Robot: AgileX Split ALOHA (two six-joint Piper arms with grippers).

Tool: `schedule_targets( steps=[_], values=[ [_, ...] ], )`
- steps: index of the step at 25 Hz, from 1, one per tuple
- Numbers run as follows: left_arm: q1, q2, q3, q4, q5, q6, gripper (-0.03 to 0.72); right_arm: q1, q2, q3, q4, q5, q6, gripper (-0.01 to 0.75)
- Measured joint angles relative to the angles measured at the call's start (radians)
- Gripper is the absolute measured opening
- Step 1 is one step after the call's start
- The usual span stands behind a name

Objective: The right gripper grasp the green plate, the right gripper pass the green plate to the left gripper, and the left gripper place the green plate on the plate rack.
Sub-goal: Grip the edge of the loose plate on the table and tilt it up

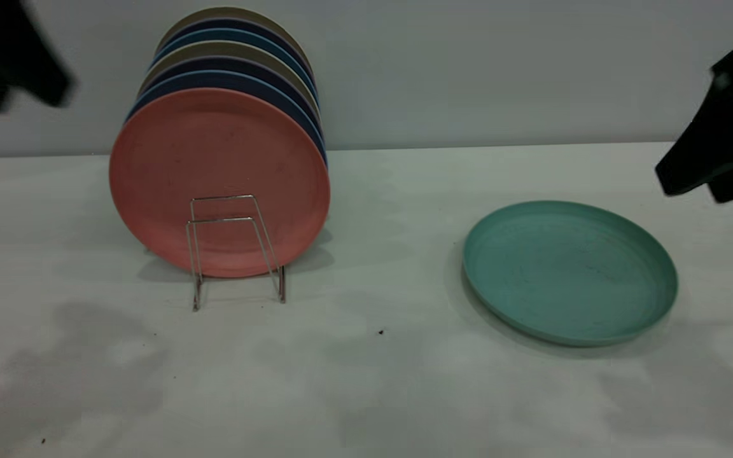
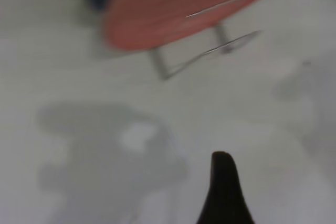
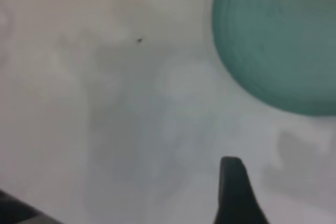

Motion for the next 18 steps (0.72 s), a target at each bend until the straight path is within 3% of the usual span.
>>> schedule_targets(
  steps=[5, 12, 18],
  values=[
    [-0.104, 0.165, -0.076, -0.139, -0.036, 0.083, 0.563, -0.099, 0.168, -0.077, 0.045, 0.008, -0.038, 0.483],
    [-0.222, 0.413, -0.202, -0.274, -0.087, 0.17, 0.563, -0.256, 0.422, -0.217, 0.186, 0.137, -0.165, 0.483],
    [-0.258, 0.516, -0.247, -0.374, -0.116, 0.2, 0.563, -0.302, 0.628, -0.346, 0.23, 0.159, -0.199, 0.483]
  ],
)
